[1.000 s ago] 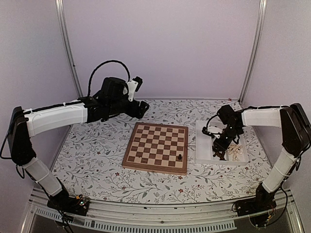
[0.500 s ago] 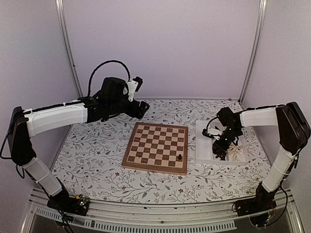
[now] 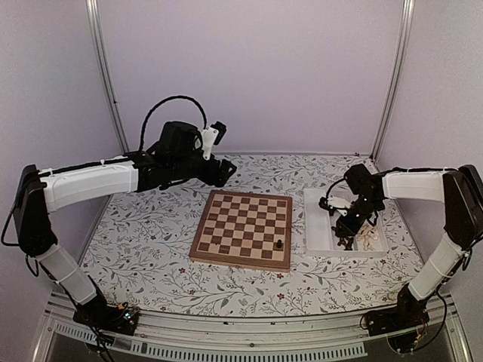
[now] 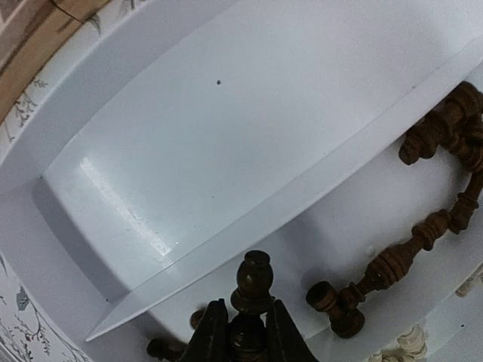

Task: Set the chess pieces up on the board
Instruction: Pick up the chess piece from the storage box.

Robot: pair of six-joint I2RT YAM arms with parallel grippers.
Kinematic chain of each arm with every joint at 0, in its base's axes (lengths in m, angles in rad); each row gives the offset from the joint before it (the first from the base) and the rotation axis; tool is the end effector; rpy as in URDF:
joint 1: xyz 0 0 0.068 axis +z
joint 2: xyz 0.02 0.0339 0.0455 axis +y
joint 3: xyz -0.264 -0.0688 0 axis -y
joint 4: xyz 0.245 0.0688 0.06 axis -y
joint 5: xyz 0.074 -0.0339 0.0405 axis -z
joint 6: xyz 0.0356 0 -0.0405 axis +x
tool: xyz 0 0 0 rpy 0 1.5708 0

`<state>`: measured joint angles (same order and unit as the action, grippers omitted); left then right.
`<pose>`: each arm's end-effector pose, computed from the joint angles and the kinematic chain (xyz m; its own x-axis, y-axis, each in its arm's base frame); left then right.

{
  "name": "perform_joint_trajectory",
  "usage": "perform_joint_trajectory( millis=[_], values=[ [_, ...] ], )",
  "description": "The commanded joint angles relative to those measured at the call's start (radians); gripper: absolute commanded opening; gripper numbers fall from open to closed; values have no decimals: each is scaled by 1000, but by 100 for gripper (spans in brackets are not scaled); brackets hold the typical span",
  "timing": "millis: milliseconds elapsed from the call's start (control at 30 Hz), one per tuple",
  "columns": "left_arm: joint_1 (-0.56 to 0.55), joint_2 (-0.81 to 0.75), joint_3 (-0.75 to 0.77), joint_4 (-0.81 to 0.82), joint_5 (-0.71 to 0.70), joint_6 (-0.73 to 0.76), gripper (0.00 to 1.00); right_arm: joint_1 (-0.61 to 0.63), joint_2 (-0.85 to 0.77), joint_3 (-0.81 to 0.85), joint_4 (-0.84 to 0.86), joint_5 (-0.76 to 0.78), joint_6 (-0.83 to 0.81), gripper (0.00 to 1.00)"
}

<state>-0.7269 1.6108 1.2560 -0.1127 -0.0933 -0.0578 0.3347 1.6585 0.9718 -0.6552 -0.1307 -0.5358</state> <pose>0.2853 -0.2493 0.2991 -0.3708 0.2528 -0.8936 0.5791 0.8152 -0.0097 0.2775 0.1014 0.1611 -0.6104 -0.7482 -0.2599 -0.7737 0.6335 -0.0067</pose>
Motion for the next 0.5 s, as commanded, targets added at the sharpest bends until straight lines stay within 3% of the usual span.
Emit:
perform_joint_trajectory(
  millis=[0, 233, 467],
  values=[
    [-50, 50, 31, 37, 177, -36, 83, -6, -156, 2, -23, -129, -60, 9],
    [-85, 182, 128, 74, 488, -216, 68, -4, -312, 0, 21, -342, -114, 9],
    [-132, 325, 170, 296, 590, -394, 64, 18, -328, 6, 46, -391, -132, 9]
  ],
)
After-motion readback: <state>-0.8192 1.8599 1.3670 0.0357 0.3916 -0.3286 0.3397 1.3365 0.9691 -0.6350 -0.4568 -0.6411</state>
